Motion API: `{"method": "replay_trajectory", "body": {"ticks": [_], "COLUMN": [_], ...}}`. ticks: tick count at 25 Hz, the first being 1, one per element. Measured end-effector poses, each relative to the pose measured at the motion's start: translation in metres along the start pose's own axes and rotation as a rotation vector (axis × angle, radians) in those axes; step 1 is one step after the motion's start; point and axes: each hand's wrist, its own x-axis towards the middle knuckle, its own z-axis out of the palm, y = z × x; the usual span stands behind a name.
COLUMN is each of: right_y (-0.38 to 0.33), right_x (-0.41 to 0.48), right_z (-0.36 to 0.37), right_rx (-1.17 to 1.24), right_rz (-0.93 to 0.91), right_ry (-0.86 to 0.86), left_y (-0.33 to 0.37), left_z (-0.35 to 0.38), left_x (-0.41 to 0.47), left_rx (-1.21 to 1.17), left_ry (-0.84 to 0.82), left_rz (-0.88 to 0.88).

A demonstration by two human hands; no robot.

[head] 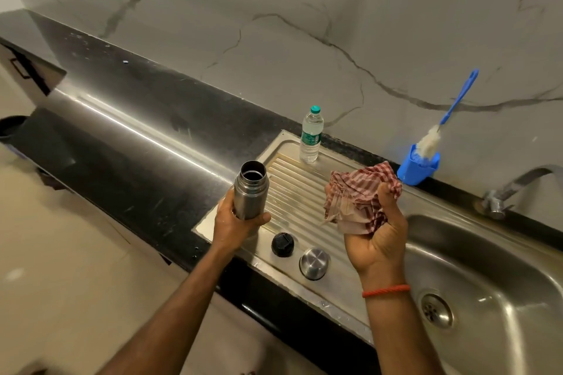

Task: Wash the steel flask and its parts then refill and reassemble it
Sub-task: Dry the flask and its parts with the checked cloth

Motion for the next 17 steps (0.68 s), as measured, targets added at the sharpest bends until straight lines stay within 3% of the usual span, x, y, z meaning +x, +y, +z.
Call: {"method": "replay_trajectory", "body": {"ticks": [5,12,17], "right_y": [-0.003,0.006,0.013], "right_x": [-0.005,0.005,0.015], "right_z": [0.003,-0.003,-0.014], "right_rx": [-0.145,-0.167,-0.155], "right_rz": [-0.055,-0.003,0.056], "right_ry": [0.039,0.144,0.170], "left_y": [-0.019,-0.028,-0.037], "left_z": [-0.001,0.003,0.016], "left_x": [0.009,0.009,-0.009], "left_rx": [0.009,0.039,0.144], "left_ry": [0.027,0.089,0.376], "left_rz": [-0.018,0.021,0.087]}}
